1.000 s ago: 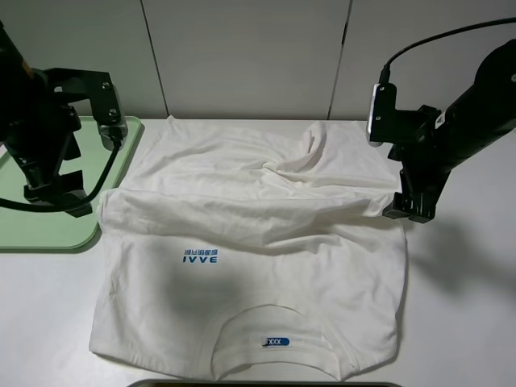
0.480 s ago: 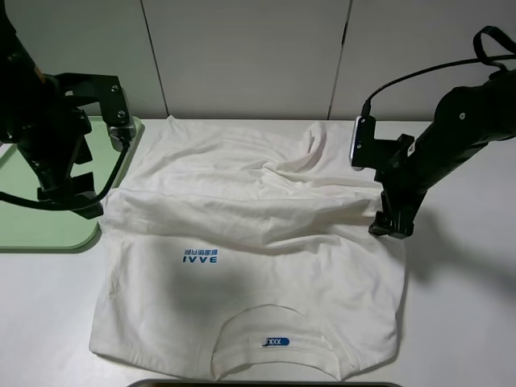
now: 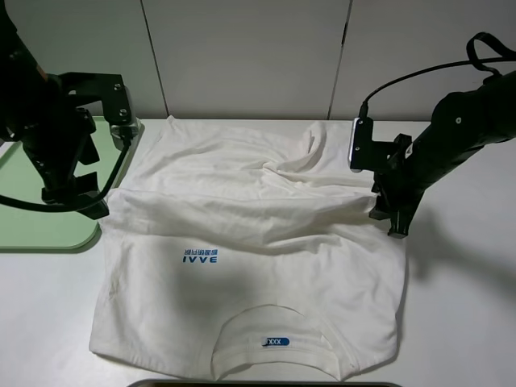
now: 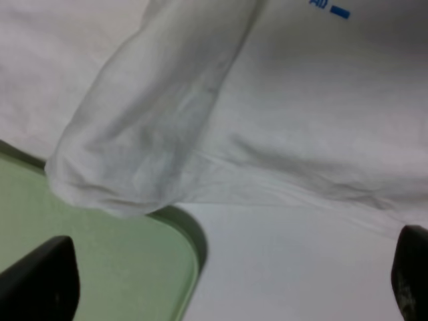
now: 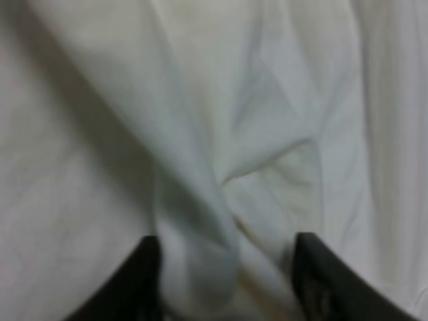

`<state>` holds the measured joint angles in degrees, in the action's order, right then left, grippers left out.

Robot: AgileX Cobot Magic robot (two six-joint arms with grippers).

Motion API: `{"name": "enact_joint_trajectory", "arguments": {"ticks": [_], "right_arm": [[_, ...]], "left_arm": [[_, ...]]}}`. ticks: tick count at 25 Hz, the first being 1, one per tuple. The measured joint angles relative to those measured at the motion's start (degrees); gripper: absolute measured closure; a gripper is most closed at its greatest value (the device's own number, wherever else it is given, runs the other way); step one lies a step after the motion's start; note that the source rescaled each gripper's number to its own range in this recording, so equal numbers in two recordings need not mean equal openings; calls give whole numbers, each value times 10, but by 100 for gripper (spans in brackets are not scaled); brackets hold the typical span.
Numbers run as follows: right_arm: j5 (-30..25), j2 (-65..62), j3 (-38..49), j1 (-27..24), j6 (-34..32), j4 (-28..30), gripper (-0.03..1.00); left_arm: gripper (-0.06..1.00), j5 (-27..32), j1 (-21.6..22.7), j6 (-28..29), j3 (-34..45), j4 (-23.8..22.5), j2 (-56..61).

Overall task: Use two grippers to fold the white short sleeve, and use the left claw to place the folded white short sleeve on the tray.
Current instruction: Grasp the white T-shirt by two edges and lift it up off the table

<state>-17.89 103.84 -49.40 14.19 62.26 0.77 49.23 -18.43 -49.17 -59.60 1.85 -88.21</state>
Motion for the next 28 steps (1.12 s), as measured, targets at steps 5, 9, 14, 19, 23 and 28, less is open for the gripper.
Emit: {"name": "enact_joint_trajectory", "arguments": {"ticks": [5, 9, 14, 19, 23, 28], "right_arm": [[-4, 7, 0, 0, -2, 14, 59], [-14, 10, 0, 0, -3, 20, 83], [-31, 11, 0, 0, -9, 36, 97], [-34, 11, 0, 0, -29, 52, 97], [-37, 11, 0, 0, -53, 73, 97], [-39, 11, 0, 0, -78, 96, 97]], "left_arm": [[2, -3, 0, -17, 0, 6, 0], [2, -27, 0, -23, 0, 6, 0], [2, -70, 0, -42, 0, 7, -2], [2, -77, 0, -53, 0, 4, -36], [2, -101, 0, -57, 0, -34, -91], [2, -161, 0, -32, 0, -86, -148]]}}
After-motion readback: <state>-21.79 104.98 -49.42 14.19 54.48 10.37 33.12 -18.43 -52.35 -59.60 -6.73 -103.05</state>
